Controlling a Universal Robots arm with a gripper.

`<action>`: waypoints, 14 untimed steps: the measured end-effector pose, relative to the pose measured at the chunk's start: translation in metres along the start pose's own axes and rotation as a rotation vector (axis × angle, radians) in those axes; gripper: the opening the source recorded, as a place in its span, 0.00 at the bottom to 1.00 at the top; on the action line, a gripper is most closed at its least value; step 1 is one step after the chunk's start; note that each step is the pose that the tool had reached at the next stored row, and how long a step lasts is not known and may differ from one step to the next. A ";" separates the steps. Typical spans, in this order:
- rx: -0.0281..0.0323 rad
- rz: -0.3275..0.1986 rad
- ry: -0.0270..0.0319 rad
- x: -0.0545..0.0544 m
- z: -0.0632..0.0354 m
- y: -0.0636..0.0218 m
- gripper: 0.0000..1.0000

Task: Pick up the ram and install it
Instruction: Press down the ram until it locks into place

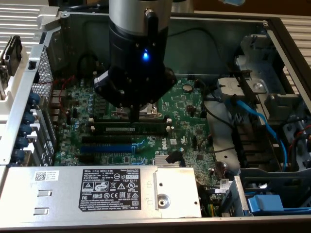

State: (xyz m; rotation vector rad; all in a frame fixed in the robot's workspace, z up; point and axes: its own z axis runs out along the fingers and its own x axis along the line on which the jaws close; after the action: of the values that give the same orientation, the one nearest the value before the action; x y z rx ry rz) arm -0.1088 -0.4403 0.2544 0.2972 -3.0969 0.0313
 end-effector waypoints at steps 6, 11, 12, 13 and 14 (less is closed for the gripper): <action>0.0002 0.036 0.0008 -0.001 -0.0004 0.0001 0.10; 0.0003 0.054 0.0013 -0.002 -0.0004 0.0001 0.10; 0.0003 0.054 0.0013 -0.002 -0.0004 0.0001 0.10; 0.0003 0.053 0.0013 -0.002 -0.0005 0.0001 0.10; 0.0002 0.054 0.0014 -0.003 -0.0005 0.0000 0.10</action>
State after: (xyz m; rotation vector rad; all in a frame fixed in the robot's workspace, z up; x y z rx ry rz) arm -0.1058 -0.4397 0.2548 0.2135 -3.1029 0.0331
